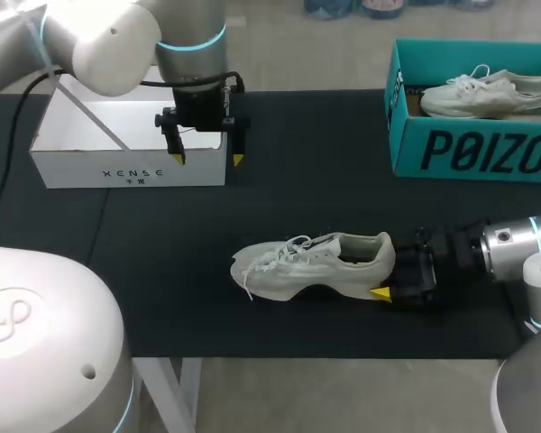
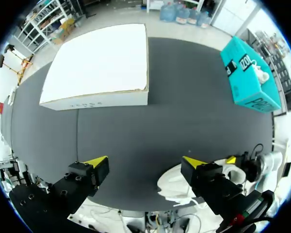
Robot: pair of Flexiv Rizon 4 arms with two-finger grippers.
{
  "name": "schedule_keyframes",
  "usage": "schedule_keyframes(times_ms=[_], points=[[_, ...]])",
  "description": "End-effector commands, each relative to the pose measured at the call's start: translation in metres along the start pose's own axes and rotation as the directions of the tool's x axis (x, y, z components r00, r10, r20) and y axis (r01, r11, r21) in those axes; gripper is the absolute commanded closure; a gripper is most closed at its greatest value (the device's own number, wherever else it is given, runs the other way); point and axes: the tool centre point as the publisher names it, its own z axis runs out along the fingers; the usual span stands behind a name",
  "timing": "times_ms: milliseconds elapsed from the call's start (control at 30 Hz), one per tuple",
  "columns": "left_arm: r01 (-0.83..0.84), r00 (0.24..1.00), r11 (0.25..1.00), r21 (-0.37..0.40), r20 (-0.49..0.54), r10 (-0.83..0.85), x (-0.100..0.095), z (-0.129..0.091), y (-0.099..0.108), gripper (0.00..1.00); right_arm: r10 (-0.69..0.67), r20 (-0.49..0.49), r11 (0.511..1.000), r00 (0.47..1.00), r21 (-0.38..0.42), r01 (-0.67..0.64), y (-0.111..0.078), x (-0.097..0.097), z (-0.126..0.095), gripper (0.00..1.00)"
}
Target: Take the shoe out of the shoebox, open the shoe tongue, remove and reinsert the insole, then place the shoe into the shoebox
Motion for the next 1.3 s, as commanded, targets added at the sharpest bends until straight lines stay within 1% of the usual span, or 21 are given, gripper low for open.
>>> schedule_keyframes(times_ms=[33, 100, 167, 233, 267, 300, 333, 367, 433, 467, 500, 600, 667, 800, 900, 1067, 1167, 1233, 1300], points=[[0.0, 1.0, 1.0, 0.004, -0.003, 0.0, -0.001, 0.0, 0.001, 0.0, 0.001, 0.002, 1.0, 1.0, 0.003, -0.001, -0.001, 0.0, 0.004, 1.0], [0.0, 1.0, 1.0, 0.004, -0.003, 0.0, -0.001, 0.0, 0.001, 0.0, 0.001, 0.002, 1.0, 1.0, 0.003, -0.001, -0.001, 0.0, 0.004, 1.0], [-0.032, 0.999, 0.999, 0.016, 0.021, 0.032, 0.016, -0.001, 0.008, 0.0, 0.001, 0.002, 1.0, 1.0, 0.003, -0.001, -0.001, 0.0, 0.004, 1.0], [-0.043, 0.999, 0.999, 0.005, 0.012, 0.043, 0.033, 0.001, 0.019, 0.0, 0.001, 0.002, 1.0, 1.0, 0.003, -0.001, -0.001, 0.0, 0.004, 1.0], [-0.047, 0.998, 0.999, 0.003, 0.045, 0.047, 0.046, 0.004, 0.029, 0.0, 0.001, 0.002, 1.0, 1.0, 0.003, -0.001, -0.001, 0.0, 0.004, 1.0], [-0.048, 0.997, 0.999, 0.006, 0.054, 0.047, 0.051, 0.005, 0.033, 0.0, 0.001, 0.002, 1.0, 1.0, 0.003, -0.001, -0.001, 0.0, 0.004, 1.0], [-0.049, 0.998, 0.999, 0.012, 0.05, 0.048, 0.06, 0.006, 0.041, 0.0, 0.001, 0.002, 1.0, 1.0, 0.003, -0.001, -0.001, 0.0, 0.004, 1.0], [-0.071, 0.996, 0.997, 0.0, 0.057, 0.071, 0.072, 0.009, 0.05, 0.0, 0.001, 0.002, 1.0, 1.0, 0.003, -0.001, -0.001, 0.0, 0.004, 1.0], [-0.074, 0.996, 0.997, 0.002, 0.055, 0.074, 0.086, 0.01, 0.061, 0.0, 0.001, 0.002, 1.0, 1.0, 0.003, -0.001, -0.001, 0.0, 0.004, 1.0], [-0.089, 0.994, 0.996, -0.015, 0.058, 0.09, 0.098, 0.013, 0.068, 0.0, 0.001, 0.002, 1.0, 1.0, 0.003, -0.001, -0.001, 0.0, 0.004, 1.0], [-0.093, 0.994, 0.996, -0.017, 0.058, 0.094, 0.106, 0.014, 0.073, 0.0, 0.001, 0.002, 1.0, 1.0, 0.003, -0.001, -0.001, 0.0, 0.004, 1.0], [-0.106, 0.994, 0.993, -0.053, 0.017, 0.107, 0.13, 0.02, 0.087, 0.0, 0.001, 0.002, 1.0, 1.0, 0.003, -0.001, -0.001, 0.0, 0.004, 1.0], [-0.119, 0.992, 0.991, -0.067, 0.023, 0.121, 0.146, 0.026, 0.095, 0.0, 0.001, 0.002, 1.0, 1.0, 0.003, -0.001, -0.001, 0.0, 0.004, 1.0], [-0.135, 0.99, 0.987, -0.088, 0.019, 0.137, 0.167, 0.039, 0.104, 0.0, 0.001, 0.002, 1.0, 1.0, 0.003, -0.001, -0.001, 0.0, 0.004, 1.0], [-0.139, 0.99, 0.985, -0.1, -0.001, 0.14, 0.177, 0.045, 0.107, 0.0, 0.001, 0.002, 1.0, 1.0, 0.003, -0.001, -0.001, 0.0, 0.004, 1.0], [-0.17, 0.985, 0.98, -0.107, -0.018, 0.169, 0.195, 0.048, 0.113, 0.0, 0.001, 0.002, 1.0, 1.0, 0.003, -0.001, -0.001, 0.0, 0.004, 1.0], [-0.181, 0.983, 0.979, -0.098, -0.004, 0.181, 0.206, 0.049, 0.117, 0.0, 0.001, 0.002, 1.0, 1.0, 0.003, -0.001, -0.001, 0.0, 0.004, 1.0], [-0.189, 0.982, 0.977, -0.104, 0.004, 0.19, 0.212, 0.052, 0.122, 0.0, 0.001, 0.002, 1.0, 1.0, 0.003, -0.001, -0.001, 0.0, 0.004, 1.0], [-0.188, 0.981, 0.976, -0.113, 0.016, 0.191, 0.213, 0.058, 0.124, 0.0, 0.001, 0.002, 1.0, 1.0, 0.003, -0.001, -0.001, 0.0, 0.004, 1.0]])
